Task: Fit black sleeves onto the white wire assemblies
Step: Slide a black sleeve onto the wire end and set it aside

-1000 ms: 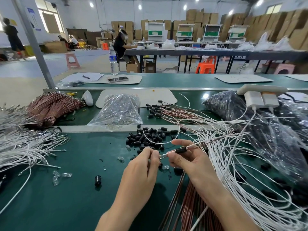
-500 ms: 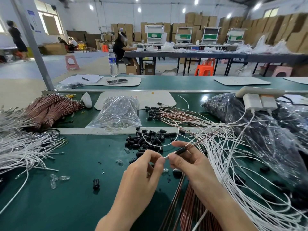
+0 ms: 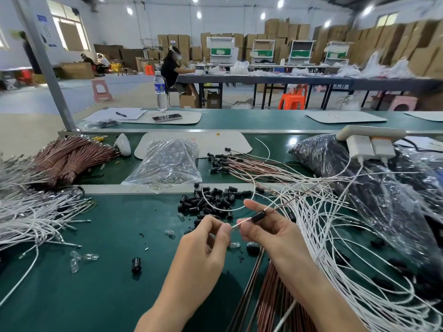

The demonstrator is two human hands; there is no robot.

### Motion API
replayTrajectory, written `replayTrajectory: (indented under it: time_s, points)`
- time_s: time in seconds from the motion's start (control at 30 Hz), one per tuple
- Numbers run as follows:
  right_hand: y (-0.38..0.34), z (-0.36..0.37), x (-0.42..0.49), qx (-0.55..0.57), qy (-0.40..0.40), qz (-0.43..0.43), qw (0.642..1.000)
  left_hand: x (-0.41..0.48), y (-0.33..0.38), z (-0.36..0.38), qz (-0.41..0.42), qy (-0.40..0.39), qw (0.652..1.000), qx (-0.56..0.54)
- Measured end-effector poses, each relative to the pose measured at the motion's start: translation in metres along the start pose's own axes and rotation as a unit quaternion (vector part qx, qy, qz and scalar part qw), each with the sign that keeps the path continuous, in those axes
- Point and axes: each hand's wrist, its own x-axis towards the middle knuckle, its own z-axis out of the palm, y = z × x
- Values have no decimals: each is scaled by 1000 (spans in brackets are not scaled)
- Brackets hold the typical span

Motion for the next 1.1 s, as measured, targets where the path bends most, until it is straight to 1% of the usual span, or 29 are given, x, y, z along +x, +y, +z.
replayTrajectory:
  time_s: [0.1,0.3,0.4,0.6,0.7,0.93,1.1]
  points:
    - [-1,0,0,5,-1,2,1000,0,0,1,9,-3,1000,26]
    - [1,10,-2,99,-12,33,995,0,-2,2,28,11,998,53]
    - [3,12,-5,105,-21,44,993,0,-1,3,27,4,998,58]
    - [2,9,-1,146,13,36,989,0,5,3,-14,-6,999,-42]
    - [3,6,1,170,14,29,985,1,7,4,-27,-20,996,-79]
    - [3,6,1,164,3,19,986,4,11,4,-53,-29,989,-135]
    - [6,7,2,183,12,24,983,4,9,5,-66,-30,988,-139]
